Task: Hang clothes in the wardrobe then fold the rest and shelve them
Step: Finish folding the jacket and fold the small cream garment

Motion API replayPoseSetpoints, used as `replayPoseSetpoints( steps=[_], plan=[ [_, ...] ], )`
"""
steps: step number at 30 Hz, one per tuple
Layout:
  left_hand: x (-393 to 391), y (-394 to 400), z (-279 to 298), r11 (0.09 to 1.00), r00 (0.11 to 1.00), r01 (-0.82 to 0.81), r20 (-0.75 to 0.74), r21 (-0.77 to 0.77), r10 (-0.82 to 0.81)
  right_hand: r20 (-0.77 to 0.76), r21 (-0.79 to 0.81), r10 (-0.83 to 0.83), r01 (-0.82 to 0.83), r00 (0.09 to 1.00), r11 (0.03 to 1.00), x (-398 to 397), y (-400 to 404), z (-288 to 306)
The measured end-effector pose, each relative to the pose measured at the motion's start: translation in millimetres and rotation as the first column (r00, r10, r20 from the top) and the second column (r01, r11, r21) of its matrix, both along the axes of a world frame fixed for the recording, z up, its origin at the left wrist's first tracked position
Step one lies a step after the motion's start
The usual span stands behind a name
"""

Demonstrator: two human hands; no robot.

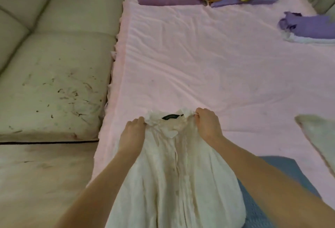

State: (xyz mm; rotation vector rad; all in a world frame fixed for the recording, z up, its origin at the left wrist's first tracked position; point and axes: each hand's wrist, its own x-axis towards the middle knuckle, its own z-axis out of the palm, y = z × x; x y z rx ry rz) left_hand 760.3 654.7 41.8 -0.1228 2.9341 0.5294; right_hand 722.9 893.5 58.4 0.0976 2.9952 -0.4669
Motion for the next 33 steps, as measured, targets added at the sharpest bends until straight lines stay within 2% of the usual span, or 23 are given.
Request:
replayPoseSetpoints(
  steps=[2,5,8,11,15,16,18,20,22,27,30,32,33],
  plan=[
    [-29.1,-5.0,-49.5,1.000,0.998,0.012,-0.061,-0.018,-0.013,-0.070,0.016,0.056,-0.055,0.996,0.998,-34.2,-11.9,-46.2],
    [-68.2,-9.8,-106.1,0.999,0.989,-0.042,-0.145,-0.025,0.038,-0.153,0.182,0.150,-0.122,0.977,0.976,-70.3,-24.6,-101.7],
    [-105.4,-10.8,-156.4,0.994,0.984,-0.104,-0.147,0.012,0.105,-0.264,0.254,0.201,-0.133,0.943,0.958,-108.7,-36.8,-148.6],
    [-139.4,-11.7,-172.0,0.995,0.977,-0.095,-0.189,0.029,0.099,-0.300,0.256,0.187,-0.110,0.935,0.960,-141.7,-44.2,-169.6],
    [-196.9,-9.8,-184.7,0.998,0.973,-0.037,-0.231,-0.043,0.026,-0.179,0.282,0.175,-0.120,0.968,0.952,-175.0,-40.8,-191.3],
    [-204.1,-8.5,-191.3,0.996,0.977,-0.056,-0.212,-0.072,0.040,-0.140,0.291,0.172,-0.125,0.975,0.948,-179.7,-37.9,-198.8],
    [-210.0,-2.9,-208.8,0.989,0.987,-0.096,-0.142,-0.115,0.079,-0.159,0.255,0.151,-0.107,0.976,0.961,-186.0,-32.3,-219.5],
    [-206.0,2.4,-225.1,0.984,0.995,-0.073,-0.083,-0.160,0.061,-0.157,0.222,0.134,-0.097,0.979,0.970,-186.9,-29.0,-240.2],
    [-203.5,3.4,-240.5,0.974,0.996,-0.030,-0.094,-0.224,0.009,-0.088,0.221,0.121,-0.099,0.989,0.970,-186.5,-27.9,-257.4],
    [-211.9,-1.1,-265.6,0.959,0.998,0.054,0.054,-0.278,-0.040,0.069,0.219,0.127,-0.140,0.989,0.966,-199.8,-27.6,-278.4],
    [-219.2,-5.4,-252.6,0.972,0.986,0.076,0.161,-0.222,-0.041,0.142,0.133,0.153,-0.172,0.978,0.976,-203.4,-24.8,-260.0],
    [-219.8,-5.5,-228.0,0.990,0.982,0.014,0.186,-0.140,0.013,0.097,0.049,0.158,-0.164,0.983,0.985,-188.8,-18.4,-235.3],
    [-215.8,-1.6,-211.8,0.994,0.987,-0.032,0.152,-0.101,0.047,0.060,-0.006,0.149,-0.149,0.987,0.989,-173.8,-12.7,-220.2]
  ],
)
